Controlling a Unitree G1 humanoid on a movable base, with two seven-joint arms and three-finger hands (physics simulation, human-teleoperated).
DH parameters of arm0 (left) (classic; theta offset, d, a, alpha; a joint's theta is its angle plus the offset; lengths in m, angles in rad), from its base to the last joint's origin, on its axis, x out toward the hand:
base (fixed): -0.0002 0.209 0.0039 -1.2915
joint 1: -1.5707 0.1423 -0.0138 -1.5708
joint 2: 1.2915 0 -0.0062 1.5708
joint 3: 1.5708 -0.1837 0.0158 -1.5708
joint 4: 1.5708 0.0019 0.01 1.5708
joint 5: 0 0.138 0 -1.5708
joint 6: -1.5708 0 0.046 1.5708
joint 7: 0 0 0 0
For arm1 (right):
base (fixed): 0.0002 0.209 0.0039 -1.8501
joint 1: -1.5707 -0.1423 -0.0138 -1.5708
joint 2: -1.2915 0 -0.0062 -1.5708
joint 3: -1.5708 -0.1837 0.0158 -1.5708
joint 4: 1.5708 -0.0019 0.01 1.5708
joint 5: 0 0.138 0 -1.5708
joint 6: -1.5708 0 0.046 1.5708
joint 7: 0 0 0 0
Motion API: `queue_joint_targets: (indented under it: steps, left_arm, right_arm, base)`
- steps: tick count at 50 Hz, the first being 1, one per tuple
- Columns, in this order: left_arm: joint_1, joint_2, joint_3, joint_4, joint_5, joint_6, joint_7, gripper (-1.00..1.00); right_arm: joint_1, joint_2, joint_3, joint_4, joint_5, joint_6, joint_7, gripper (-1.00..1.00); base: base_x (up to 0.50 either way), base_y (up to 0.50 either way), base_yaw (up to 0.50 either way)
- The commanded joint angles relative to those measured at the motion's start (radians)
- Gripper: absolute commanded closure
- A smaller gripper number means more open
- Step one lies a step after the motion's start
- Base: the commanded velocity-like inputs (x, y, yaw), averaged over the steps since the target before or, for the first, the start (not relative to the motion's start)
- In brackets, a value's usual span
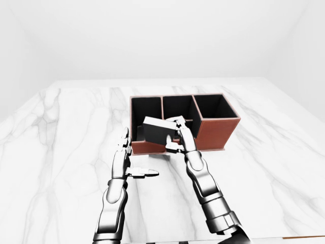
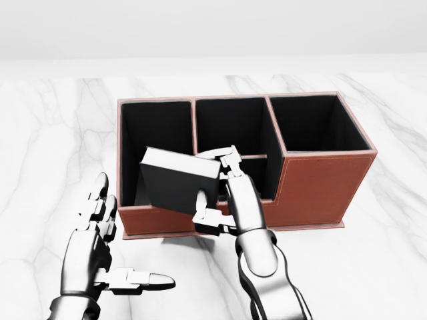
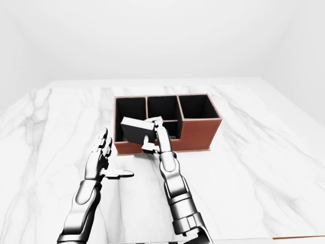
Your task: Pick up the book and place it in the right compartment of the caddy.
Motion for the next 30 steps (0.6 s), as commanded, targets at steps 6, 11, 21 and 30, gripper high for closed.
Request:
queue_joint_targets:
  steps: [6,11,21,30]
  left_arm:
    - [-0.003,0.0,-0.001,0.002,0.001,0.003,0.002,-1.0]
    - [-0.003,0.0,-0.001,0.002,0.003,0.002,0.003,-1.0]
    - [-0.006,0.0,0.0,0.008,0.003,-0.001,0.002,-1.0]
    - [-0.003,0.001,0.0,0.006,0.001,0.0,0.0,-1.0]
  right_arm:
    - [-0.059,-0.022,-0.038,-0.132,0.071,0.0,-0.008,1.0]
    - [-0.087,-0.032,-0.052,-0.159,0.09,0.0,-0.012,1.0]
    - [-0.159,-0.066,-0.093,-0.169,0.138,0.0,-0.03,1.0]
    - [-0.195,-0.087,-0.113,-0.168,0.167,0.0,-0.044,1.0]
  base:
    - [0.0,0.0,0.0]
    - [0.0,0.0,0.0]
    - [0.0,0.0,0.0]
    - [0.0,0.0,0.0]
